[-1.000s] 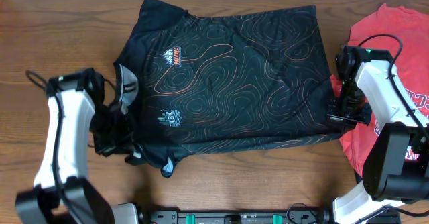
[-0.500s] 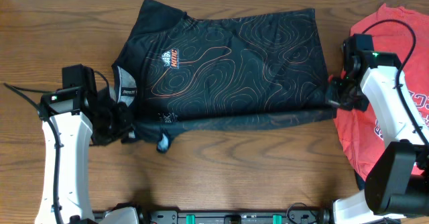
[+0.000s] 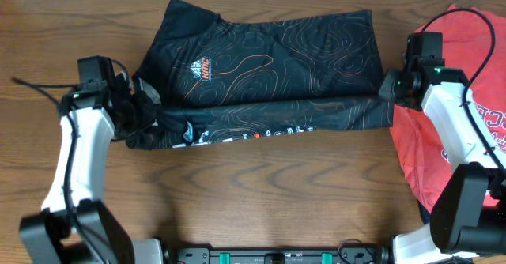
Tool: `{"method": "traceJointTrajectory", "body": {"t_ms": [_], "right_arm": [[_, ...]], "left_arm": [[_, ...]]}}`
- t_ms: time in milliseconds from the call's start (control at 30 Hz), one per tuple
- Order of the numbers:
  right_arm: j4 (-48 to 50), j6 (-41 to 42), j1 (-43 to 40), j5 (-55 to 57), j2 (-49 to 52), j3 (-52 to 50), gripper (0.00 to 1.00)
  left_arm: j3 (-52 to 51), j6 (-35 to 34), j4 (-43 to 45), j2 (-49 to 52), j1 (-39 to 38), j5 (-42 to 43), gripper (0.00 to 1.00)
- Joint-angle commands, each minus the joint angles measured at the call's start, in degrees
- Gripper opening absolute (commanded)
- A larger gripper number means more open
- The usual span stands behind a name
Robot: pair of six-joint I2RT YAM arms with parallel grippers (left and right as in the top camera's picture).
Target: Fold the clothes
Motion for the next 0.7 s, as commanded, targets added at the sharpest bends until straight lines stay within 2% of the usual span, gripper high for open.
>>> {"method": "traceJointTrajectory", "body": {"t_ms": [0, 200, 600, 633, 667], "right_arm": [[3.61, 0.24, 0.22, 1.31, -0.31, -1.31, 0.01], [10.21, 0.24, 1.2, 1.14, 1.79, -2.58, 0.01], [17.66, 0.26, 1.33, 0.02, 9.18, -2.58, 0.02], [18.93, 0.26, 1.36, -0.68, 9.81, -2.58, 0.03], [20.55, 0.26, 1.4, -1.55, 10.49, -2.58, 0.05]], "left_arm": [[0.04, -0.85, 3.08, 2.67, 0.28, -1.62, 0.06], [0.04, -0.9, 10.54, 6.12, 0.28, -1.62, 0.06], [0.04, -0.85, 17.27, 10.03, 0.2, -1.64, 0.07], [0.04, -0.85, 18.23, 10.08, 0.2, -1.66, 0.08], [0.04, -0.85, 19.32, 10.08, 0.2, -1.64, 0.14]]}}
